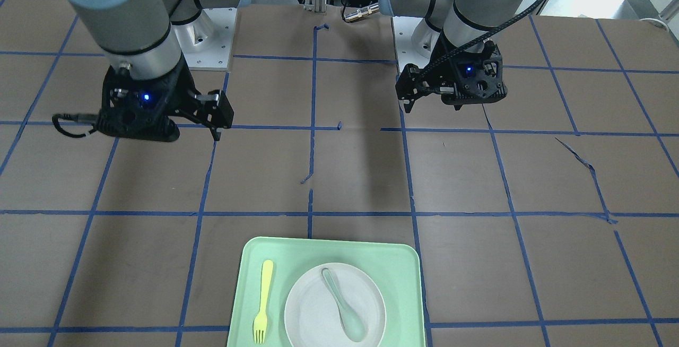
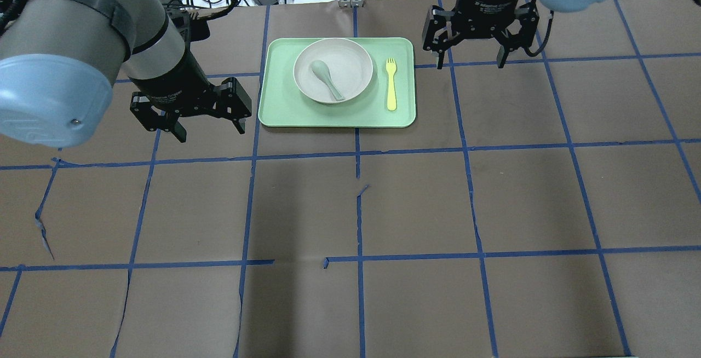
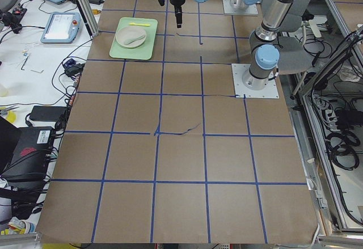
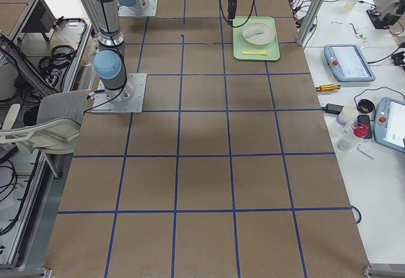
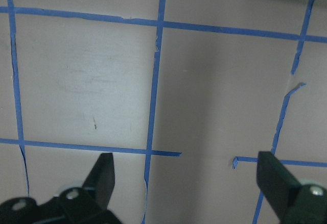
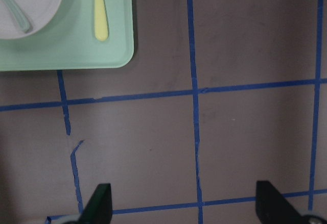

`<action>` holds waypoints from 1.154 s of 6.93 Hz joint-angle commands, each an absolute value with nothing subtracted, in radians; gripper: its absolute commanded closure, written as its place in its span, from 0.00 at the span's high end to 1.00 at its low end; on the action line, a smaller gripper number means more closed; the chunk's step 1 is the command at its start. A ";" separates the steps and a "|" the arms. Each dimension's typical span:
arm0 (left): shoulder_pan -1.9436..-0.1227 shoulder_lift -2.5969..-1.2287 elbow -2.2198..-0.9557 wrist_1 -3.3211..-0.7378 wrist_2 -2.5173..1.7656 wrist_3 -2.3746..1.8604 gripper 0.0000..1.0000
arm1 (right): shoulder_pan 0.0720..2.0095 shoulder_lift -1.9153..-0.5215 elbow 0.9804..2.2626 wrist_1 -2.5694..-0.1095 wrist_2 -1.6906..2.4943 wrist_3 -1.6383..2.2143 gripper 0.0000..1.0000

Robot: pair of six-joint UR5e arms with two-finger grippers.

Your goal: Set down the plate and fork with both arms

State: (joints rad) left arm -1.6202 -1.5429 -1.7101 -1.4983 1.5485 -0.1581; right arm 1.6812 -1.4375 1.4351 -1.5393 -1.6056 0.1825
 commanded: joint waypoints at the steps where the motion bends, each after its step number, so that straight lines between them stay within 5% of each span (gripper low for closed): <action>1: -1.640 -1.536 -1.718 -1.497 1.549 -0.160 1.00 | 1.678 -1.572 1.596 -1.654 -1.611 0.184 1.00; 8: -1.647 -1.537 -1.675 -1.437 1.552 -0.152 1.00 | 1.689 -1.562 1.611 -1.681 -1.614 0.172 1.00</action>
